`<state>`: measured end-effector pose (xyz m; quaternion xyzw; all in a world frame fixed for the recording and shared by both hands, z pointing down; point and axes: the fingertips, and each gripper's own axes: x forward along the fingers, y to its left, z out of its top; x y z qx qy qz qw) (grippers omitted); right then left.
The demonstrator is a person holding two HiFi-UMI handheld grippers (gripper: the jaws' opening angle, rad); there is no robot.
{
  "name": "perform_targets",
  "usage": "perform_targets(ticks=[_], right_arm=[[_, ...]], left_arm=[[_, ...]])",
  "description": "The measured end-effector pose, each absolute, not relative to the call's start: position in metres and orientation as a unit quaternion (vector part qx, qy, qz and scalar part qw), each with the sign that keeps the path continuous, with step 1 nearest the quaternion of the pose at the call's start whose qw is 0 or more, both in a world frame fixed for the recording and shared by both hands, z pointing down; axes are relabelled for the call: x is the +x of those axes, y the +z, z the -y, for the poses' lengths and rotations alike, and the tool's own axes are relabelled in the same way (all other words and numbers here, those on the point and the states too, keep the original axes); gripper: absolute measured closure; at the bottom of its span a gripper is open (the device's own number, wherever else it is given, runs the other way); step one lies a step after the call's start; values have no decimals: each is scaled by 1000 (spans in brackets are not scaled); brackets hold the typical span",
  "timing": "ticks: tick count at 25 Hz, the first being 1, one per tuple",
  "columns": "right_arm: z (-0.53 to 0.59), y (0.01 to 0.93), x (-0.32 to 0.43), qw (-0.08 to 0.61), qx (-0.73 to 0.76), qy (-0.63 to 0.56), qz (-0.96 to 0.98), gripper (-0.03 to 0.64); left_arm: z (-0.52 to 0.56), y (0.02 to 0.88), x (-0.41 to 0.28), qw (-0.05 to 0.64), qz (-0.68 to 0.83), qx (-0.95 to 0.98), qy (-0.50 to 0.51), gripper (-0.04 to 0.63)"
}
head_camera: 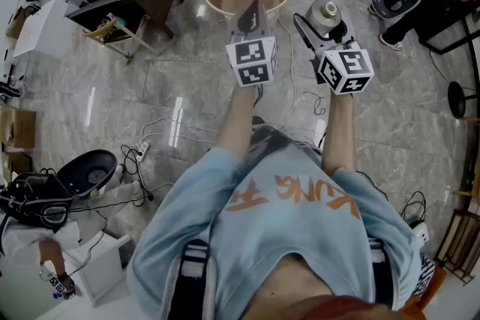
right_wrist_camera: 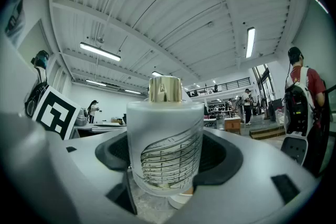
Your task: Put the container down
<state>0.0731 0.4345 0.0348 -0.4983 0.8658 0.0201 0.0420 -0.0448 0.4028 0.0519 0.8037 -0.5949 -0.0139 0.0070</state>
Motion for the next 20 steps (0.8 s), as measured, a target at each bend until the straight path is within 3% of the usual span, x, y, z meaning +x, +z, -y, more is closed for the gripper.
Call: perform_targets(ticks=[10, 20], right_arm=[[-416, 32, 78, 53, -497, 15, -866, 267], [-389, 48, 61, 52, -488, 11, -871, 267]], left_arm=[[-387, 53, -43, 8, 596, 803, -19, 572], [-354, 70, -89, 52, 614, 785, -57, 572]])
